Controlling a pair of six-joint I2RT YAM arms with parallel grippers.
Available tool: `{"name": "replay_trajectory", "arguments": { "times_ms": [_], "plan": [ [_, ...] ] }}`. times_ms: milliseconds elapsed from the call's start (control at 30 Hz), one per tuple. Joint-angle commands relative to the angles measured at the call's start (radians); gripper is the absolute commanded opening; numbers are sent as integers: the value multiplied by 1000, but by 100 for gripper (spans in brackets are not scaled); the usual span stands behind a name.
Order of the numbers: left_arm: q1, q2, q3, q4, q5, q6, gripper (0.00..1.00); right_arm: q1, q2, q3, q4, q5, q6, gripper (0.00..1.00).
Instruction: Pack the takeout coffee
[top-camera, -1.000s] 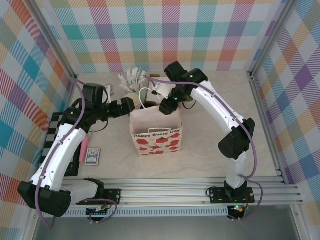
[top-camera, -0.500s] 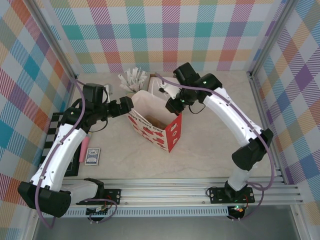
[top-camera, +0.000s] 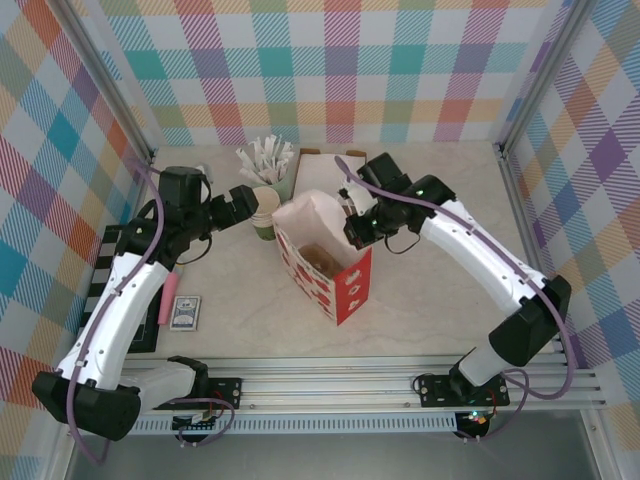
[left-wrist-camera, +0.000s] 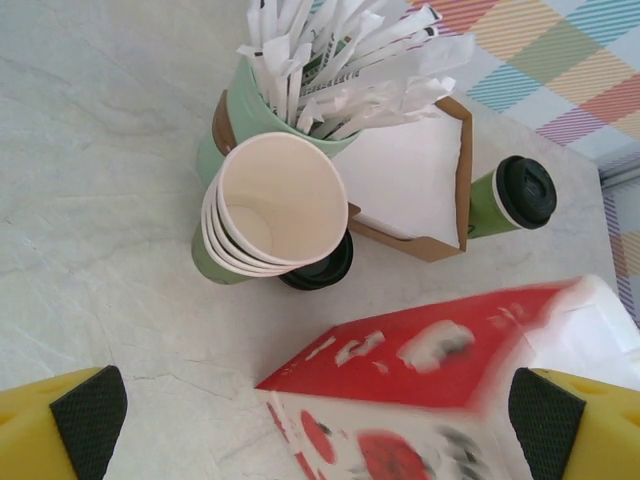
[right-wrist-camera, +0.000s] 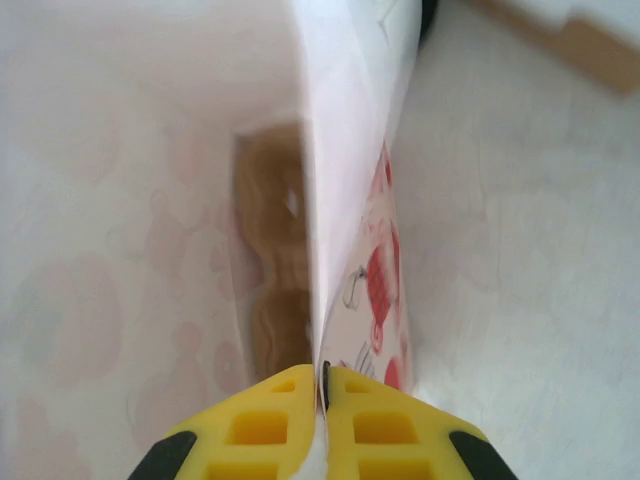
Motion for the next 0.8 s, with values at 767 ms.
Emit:
{"name": "replay_trajectory", "arguments": {
  "times_ms": [767],
  "plan": [
    [-1,60,60,-24,142,60,100,72,66,144,-44,75,468,11]
  ]
}}
